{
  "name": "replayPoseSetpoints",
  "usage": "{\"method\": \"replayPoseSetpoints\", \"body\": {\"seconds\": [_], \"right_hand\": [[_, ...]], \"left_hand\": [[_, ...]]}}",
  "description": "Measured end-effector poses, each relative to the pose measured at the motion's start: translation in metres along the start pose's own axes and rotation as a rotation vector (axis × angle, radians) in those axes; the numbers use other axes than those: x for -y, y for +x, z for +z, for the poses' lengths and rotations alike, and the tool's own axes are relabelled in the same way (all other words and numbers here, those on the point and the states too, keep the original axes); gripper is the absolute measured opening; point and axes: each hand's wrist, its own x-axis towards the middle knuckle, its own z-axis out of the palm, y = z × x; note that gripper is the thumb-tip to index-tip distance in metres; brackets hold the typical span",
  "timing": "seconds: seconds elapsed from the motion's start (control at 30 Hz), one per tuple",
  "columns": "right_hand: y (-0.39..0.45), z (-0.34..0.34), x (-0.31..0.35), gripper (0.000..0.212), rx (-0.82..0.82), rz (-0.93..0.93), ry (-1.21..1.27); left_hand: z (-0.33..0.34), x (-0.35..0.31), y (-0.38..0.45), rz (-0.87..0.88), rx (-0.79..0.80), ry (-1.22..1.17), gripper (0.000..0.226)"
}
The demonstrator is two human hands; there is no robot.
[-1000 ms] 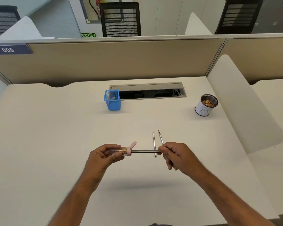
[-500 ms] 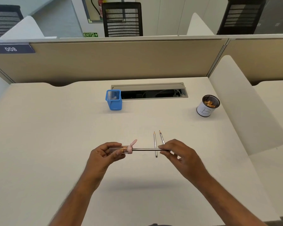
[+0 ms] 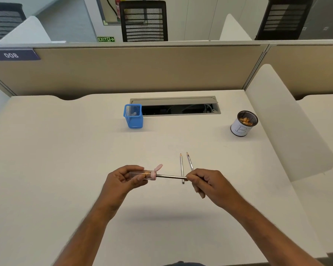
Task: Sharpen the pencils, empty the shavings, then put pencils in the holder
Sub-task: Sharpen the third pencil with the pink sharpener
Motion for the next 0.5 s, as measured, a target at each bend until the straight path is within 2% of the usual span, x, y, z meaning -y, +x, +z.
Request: {"method": "replayPoseSetpoints", "body": {"seconds": [0.17, 0.27, 0.37, 0.5], "right_hand": [[0.0017, 0.0006, -0.0005, 0.050, -0.052, -0.020, -0.012], [-0.0006, -0.0007, 0.0030, 0.031, -0.139, -0.104, -0.125], [-0.0035, -0.0008, 0.0064, 0.009, -0.208, -0.276, -0.289], [-0.0043, 0.0003, 0.0060, 0.009, -0.276, -0.365, -0.418]], "left_hand": [[-0.0003, -0.0003, 0.0014, 0.014, -0.023, -0.010, 0.066], [-0.0016, -0.0006, 0.0026, 0.015, -0.024, -0.014, 0.065], [-0.0010, -0.0007, 0.0027, 0.014, -0.018, -0.023, 0.065], [0.0020, -0.0015, 0.0035, 0.014, -0.010, -0.026, 0.066]]}}
